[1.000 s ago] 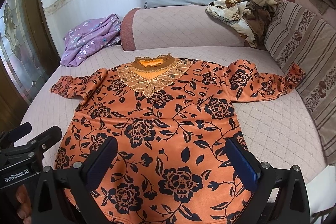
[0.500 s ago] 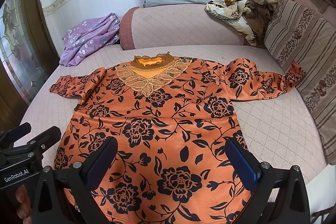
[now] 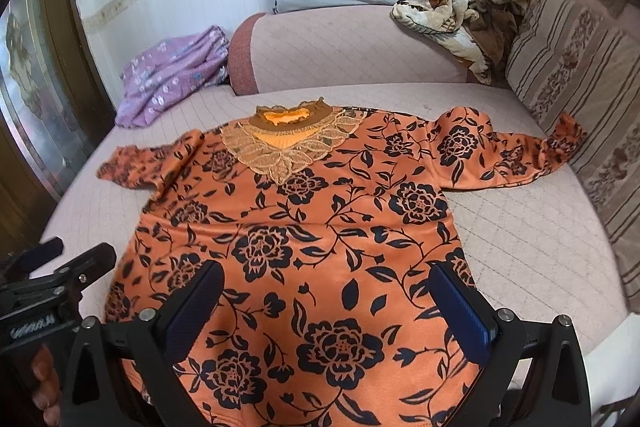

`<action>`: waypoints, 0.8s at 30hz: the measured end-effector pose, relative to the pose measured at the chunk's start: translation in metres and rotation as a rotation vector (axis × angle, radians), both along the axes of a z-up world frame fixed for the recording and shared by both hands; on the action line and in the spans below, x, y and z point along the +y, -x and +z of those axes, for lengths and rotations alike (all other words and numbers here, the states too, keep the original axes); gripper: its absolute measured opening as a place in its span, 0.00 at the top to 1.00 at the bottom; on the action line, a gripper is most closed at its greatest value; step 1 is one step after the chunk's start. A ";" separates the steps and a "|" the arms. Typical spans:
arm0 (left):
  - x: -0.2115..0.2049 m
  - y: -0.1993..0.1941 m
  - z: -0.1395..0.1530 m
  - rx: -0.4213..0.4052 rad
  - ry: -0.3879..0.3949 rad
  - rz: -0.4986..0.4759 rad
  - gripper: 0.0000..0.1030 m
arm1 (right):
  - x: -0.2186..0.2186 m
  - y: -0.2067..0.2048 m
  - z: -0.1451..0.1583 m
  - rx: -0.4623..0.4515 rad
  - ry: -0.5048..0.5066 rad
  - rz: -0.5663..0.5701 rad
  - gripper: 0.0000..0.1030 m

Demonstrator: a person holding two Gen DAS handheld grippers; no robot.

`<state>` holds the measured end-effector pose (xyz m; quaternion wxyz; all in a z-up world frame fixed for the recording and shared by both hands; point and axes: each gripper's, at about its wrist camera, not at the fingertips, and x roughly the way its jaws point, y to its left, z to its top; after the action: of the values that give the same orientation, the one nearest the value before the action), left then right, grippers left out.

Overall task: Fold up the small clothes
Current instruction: 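Grasp a sleeve cuff with the right gripper and fold it across the blouse body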

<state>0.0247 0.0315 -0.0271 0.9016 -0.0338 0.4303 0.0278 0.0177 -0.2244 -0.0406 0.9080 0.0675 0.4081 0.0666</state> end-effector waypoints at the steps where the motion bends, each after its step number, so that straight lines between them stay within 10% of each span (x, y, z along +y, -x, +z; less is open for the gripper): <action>1: 0.012 -0.005 -0.004 0.009 0.014 0.025 0.00 | -0.011 -0.003 -0.002 0.001 -0.045 0.003 0.00; 10: 0.192 -0.057 -0.079 0.177 0.132 0.472 0.00 | -0.197 -0.054 -0.058 0.064 -0.363 -0.320 0.01; 18: 0.244 -0.079 -0.127 0.243 0.069 0.623 0.00 | -0.340 -0.136 -0.084 0.045 -0.425 -0.626 0.16; 24: 0.231 -0.069 -0.130 0.124 0.002 0.623 0.00 | -0.397 -0.211 -0.097 0.035 -0.393 -0.746 0.39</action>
<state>0.0933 0.2623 -0.1568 0.8217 -0.1630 0.4533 0.3045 0.2288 -0.6219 -0.1376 0.8327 0.3836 0.3505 -0.1911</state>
